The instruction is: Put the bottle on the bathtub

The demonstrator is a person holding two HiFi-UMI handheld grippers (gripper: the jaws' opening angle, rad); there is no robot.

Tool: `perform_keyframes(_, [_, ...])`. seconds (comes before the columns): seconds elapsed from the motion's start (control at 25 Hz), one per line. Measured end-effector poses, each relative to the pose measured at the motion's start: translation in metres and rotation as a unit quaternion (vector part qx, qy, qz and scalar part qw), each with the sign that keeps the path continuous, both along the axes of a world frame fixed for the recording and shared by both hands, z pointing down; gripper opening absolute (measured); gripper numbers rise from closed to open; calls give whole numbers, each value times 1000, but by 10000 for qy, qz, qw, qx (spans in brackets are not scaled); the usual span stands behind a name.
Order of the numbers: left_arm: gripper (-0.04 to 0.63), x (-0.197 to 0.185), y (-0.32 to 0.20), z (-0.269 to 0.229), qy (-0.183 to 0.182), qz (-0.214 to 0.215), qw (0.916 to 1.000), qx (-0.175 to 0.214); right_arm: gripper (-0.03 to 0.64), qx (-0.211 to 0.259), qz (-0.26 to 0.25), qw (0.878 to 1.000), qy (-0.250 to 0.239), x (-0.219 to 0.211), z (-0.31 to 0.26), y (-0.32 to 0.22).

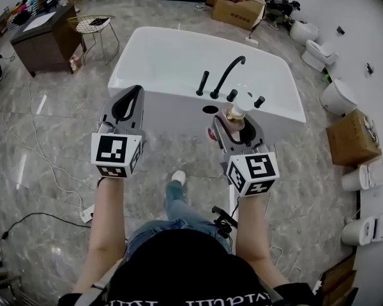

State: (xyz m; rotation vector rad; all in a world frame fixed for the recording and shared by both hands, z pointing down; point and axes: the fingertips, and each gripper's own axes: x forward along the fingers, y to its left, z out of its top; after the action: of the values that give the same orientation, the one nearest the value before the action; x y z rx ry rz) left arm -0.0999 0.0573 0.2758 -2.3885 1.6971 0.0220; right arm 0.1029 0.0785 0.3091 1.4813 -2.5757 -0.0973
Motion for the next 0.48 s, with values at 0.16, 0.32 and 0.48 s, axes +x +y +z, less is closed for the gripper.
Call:
perform_keyframes(0.16, [12, 2, -56, 5, -6, -34, 9999, -95, 225, -94, -64, 9999, -40, 1, 6, -58])
perform_keyframes(0.32, [12, 1, -119, 7, -15, -81, 9998, -199, 225, -196, -86, 9998, -39, 2, 11, -123])
perform_keyframes(0.48, [12, 3, -183, 7, -32, -84, 9995, -288, 225, -323, -99, 9994, -50, 2, 16, -188])
